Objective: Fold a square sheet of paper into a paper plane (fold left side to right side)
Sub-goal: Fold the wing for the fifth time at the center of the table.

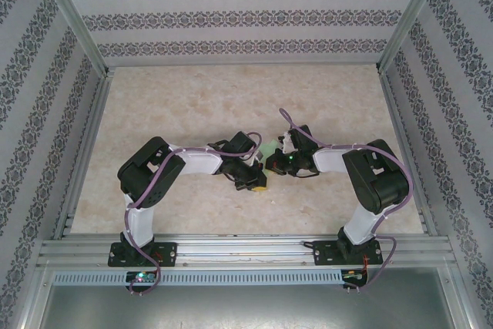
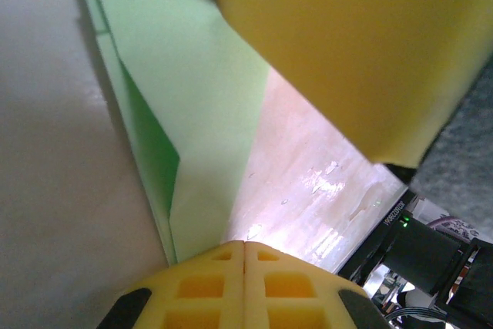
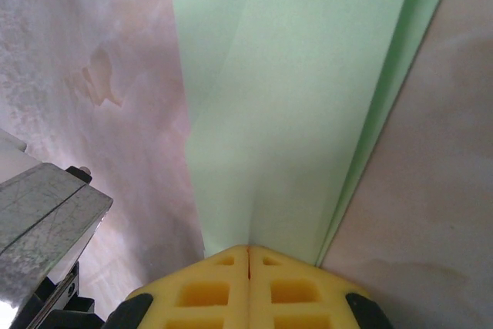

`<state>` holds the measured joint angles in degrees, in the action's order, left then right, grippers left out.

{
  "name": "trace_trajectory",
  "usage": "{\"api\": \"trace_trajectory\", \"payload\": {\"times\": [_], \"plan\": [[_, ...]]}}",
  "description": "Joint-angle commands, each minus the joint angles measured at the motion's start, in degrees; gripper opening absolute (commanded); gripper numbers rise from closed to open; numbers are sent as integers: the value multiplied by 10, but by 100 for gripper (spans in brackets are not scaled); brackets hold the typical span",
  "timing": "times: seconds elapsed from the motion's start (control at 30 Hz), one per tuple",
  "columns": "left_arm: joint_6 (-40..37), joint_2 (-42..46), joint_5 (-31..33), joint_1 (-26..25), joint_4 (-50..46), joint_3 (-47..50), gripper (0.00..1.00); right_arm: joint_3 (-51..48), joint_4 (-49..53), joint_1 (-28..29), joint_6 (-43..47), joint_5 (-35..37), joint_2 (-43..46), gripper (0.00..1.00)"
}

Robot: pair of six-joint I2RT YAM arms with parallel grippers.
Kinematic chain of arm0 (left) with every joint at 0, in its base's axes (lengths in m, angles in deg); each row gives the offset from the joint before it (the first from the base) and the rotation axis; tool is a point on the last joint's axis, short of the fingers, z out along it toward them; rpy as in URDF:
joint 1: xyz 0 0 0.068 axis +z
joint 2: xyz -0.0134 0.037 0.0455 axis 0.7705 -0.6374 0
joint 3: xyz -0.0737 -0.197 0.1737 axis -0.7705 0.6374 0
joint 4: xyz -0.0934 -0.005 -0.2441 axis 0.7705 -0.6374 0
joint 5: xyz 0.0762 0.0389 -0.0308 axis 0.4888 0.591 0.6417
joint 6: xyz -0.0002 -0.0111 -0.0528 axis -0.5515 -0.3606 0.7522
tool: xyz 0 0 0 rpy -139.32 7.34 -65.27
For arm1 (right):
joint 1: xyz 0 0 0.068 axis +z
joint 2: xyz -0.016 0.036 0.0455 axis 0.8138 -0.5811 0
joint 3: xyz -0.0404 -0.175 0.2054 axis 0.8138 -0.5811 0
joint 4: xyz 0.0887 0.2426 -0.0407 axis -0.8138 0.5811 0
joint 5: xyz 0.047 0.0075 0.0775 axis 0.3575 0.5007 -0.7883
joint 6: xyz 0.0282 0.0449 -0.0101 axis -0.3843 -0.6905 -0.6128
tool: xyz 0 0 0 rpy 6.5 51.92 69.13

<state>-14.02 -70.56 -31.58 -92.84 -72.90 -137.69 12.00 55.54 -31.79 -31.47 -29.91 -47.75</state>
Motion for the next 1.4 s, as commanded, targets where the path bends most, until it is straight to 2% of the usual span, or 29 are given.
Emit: {"api": "trace_trajectory", "payload": {"times": [0.0,0.7,1.37], "plan": [[2,-3,8,-5,1,15,1,-15,85,6,16,68,-27,0],[39,-6,0,-22,49,55,1,-13,88,6,5,77,-33,0],[54,23,1,-49,39,85,1,-17,85,4,7,80,-38,0]]}}
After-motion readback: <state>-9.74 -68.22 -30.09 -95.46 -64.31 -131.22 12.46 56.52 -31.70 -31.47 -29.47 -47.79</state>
